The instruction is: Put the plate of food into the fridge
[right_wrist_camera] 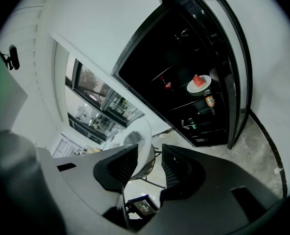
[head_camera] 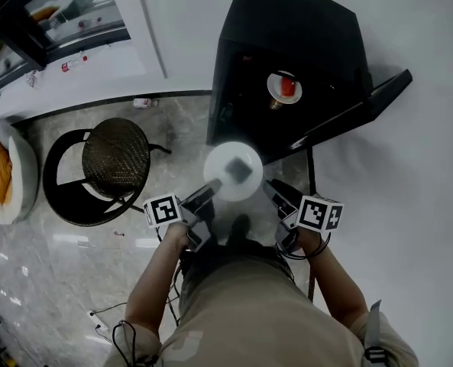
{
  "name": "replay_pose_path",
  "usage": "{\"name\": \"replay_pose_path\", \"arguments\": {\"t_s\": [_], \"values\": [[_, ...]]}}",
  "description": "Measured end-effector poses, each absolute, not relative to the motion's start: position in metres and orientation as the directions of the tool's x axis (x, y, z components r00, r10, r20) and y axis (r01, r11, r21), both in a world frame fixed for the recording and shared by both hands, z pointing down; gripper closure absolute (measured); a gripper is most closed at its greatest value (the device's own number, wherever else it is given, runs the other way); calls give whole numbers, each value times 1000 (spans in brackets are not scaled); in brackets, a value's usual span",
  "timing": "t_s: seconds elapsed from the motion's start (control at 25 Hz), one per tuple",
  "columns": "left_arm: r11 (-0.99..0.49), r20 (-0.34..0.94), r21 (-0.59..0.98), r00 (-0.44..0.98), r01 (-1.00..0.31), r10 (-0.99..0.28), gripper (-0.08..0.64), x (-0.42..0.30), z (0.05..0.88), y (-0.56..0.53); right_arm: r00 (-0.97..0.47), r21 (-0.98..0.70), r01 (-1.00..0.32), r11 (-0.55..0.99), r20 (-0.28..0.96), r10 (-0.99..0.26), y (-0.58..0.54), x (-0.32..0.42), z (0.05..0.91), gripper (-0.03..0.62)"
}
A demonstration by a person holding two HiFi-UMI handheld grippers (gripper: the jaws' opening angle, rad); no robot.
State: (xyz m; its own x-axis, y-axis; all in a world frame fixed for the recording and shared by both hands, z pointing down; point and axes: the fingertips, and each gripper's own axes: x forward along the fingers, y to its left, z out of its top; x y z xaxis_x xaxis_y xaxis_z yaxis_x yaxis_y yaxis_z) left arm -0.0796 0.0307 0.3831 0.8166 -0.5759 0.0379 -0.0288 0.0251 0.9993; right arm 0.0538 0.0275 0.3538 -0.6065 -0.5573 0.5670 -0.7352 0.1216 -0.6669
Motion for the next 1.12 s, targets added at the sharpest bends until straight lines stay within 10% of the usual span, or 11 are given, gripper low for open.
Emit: {"name": "replay_pose_path", "arguments": {"t_s": [0.36, 1.12], "values": [[-9, 81, 995, 845, -101, -529, 540, -83, 420, 13, -559, -583, -804, 115, 678, -478, 53, 47, 379, 561], [-3, 84, 995, 851, -101, -518, 540, -89, 478, -28, -507, -477, -860, 181, 760, -407, 61, 37, 402, 568]]}}
